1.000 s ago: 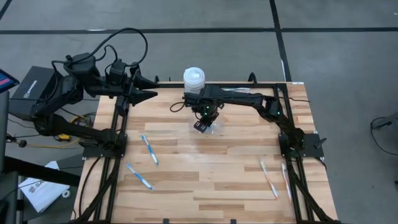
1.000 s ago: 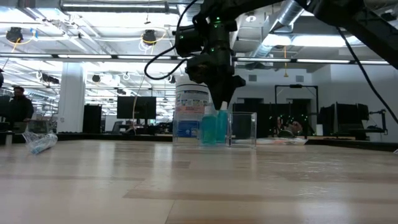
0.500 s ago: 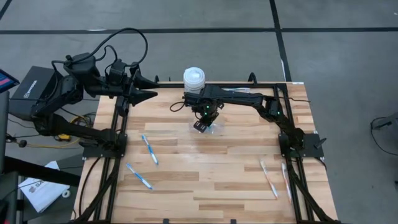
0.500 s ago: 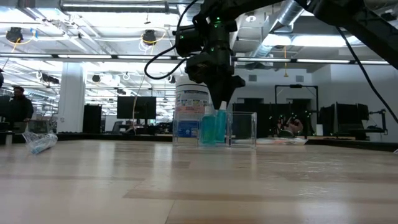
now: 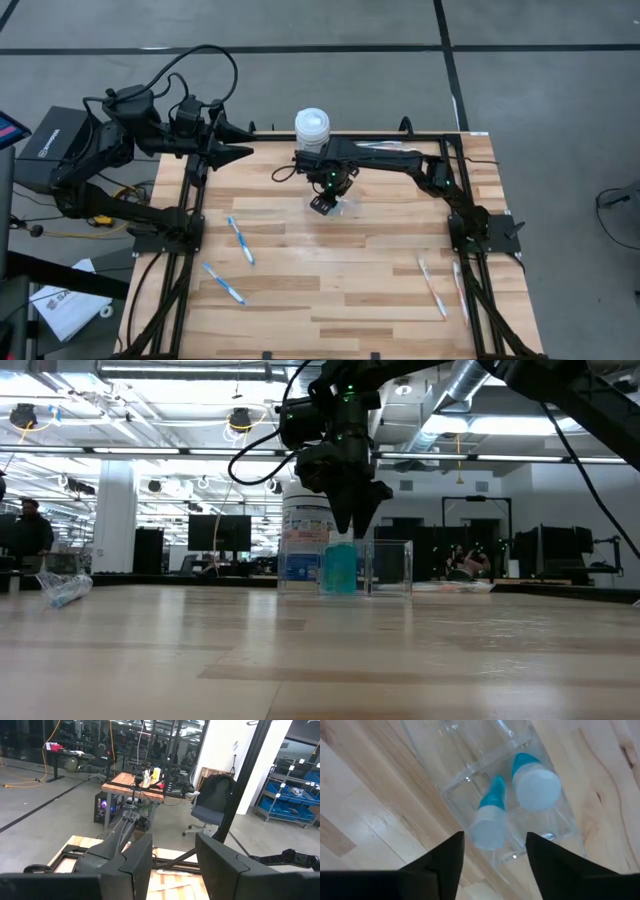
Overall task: Pick & Place toothbrushing station
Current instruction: Put the bottom left orange toothbrush into the transparent organizer
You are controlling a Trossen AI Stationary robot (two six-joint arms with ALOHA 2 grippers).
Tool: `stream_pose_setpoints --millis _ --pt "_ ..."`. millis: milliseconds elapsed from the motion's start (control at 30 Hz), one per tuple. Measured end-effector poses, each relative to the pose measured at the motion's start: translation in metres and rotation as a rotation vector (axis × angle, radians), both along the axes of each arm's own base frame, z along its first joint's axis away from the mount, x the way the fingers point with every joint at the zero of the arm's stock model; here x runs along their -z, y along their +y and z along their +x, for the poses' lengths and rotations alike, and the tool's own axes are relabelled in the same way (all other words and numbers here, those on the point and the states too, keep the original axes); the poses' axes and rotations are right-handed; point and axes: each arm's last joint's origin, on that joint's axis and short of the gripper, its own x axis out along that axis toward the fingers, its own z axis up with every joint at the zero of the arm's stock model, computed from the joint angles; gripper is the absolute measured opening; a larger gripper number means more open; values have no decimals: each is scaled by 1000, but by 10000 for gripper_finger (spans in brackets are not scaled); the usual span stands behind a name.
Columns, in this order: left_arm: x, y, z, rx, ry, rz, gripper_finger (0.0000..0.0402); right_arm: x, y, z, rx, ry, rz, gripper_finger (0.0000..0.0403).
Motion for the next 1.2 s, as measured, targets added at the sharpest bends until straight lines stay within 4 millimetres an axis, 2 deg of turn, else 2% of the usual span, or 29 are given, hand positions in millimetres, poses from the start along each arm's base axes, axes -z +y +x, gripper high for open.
stream_pose_setpoints --millis 133,400,700,900,1000,1100,1200 --pt "0 0 0 0 -1 5 144 0 3 -1 5 18 3 220" --pt "-1 0 0 0 -8 13 144 -7 2 -5 26 30 -3 222" --pt "-1 0 0 16 -15 15 144 -37 -3 -3 35 -39 -38 223" --pt "-1 0 0 9 -17 54 144 -65 -5 -6 41 -93 -51 223" --pt "-1 8 -1 -59 -15 90 144 -80 -3 -13 56 -148 -58 223" --pt "-1 22 -5 -172 -7 131 144 -107 1 -23 66 -231 -76 223" --pt "-2 40 -12 -261 -4 132 144 -139 7 -31 94 -389 -133 223"
